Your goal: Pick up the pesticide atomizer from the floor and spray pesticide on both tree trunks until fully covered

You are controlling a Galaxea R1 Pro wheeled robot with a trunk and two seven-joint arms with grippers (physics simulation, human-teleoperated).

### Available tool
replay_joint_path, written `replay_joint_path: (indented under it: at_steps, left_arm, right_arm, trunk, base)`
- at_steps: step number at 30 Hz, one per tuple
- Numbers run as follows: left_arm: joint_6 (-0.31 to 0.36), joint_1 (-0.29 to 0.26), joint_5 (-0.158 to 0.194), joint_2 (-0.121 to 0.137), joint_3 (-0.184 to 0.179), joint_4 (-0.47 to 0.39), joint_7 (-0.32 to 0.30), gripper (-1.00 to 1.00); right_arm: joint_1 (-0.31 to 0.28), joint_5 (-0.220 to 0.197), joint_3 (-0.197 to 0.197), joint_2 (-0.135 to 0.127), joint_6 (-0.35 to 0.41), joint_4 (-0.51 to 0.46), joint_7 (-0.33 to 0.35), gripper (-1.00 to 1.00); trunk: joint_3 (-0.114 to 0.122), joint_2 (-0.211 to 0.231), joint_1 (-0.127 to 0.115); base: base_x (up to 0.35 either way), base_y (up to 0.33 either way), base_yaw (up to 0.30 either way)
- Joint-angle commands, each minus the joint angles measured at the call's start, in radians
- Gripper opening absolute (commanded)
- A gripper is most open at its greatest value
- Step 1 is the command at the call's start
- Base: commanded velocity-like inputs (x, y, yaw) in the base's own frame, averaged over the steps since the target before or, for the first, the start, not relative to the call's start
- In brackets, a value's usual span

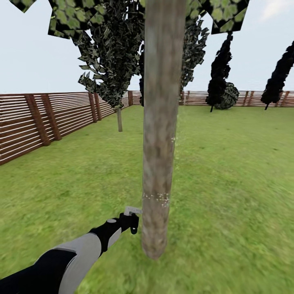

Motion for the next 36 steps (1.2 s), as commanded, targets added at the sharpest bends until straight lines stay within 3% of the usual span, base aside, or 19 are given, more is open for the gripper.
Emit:
replay_joint_path:
  at_steps: [1,22,26,30,31,32,34,36]
  left_arm:
    - [0.000,0.000,0.000,0.000,0.000,0.000,0.000,-1.00]
    - [0.000,0.000,0.000,0.000,-0.001,0.000,0.000,-1.00]
    - [0.000,0.000,0.001,0.000,0.003,-0.001,-0.001,-1.00]
    - [0.006,0.000,0.002,0.000,-0.007,-0.013,-0.004,-1.00]
    - [0.030,0.000,0.002,0.000,-0.009,-0.038,-0.005,-1.00]
    - [0.097,0.000,0.003,0.000,-0.009,-0.094,-0.005,-1.00]
    - [0.362,0.000,0.004,0.000,-0.007,-0.328,-0.018,-1.00]
    - [0.548,0.000,0.003,0.000,-0.012,-0.539,-0.101,-1.00]
  right_arm:
    - [0.000,0.000,0.000,0.003,0.000,0.000,0.000,1.00]
    - [0.000,0.000,0.000,0.011,0.000,0.000,0.000,1.00]
    - [0.000,0.000,-0.002,0.007,0.000,-0.004,0.000,1.00]
    - [-0.001,0.001,0.000,0.003,0.002,-0.067,0.000,1.00]
    - [-0.001,0.001,0.000,0.001,0.003,-0.062,0.000,1.00]
    - [-0.001,0.001,0.000,0.000,0.003,-0.055,0.000,1.00]
    - [-0.001,0.001,0.000,-0.001,0.003,-0.044,0.000,1.00]
    - [-0.001,0.001,0.000,-0.001,0.003,-0.041,0.000,1.00]
  trunk:
    - [0.000,0.000,0.000]
    - [0.000,0.000,0.000]
    - [0.000,0.000,0.000]
    - [0.000,0.000,0.000]
    - [0.000,0.000,0.000]
    - [0.000,0.000,0.000]
    - [0.000,0.000,0.000]
    - [0.000,0.000,0.000]
  base:
    - [0.000,-0.319,0.300]
    - [0.000,-0.335,0.298]
    - [0.000,-0.104,0.075]
    - [0.000,-0.006,0.004]
    - [0.000,0.000,0.000]
    - [0.000,0.000,0.000]
    - [0.000,0.000,0.000]
    - [0.000,0.000,0.000]
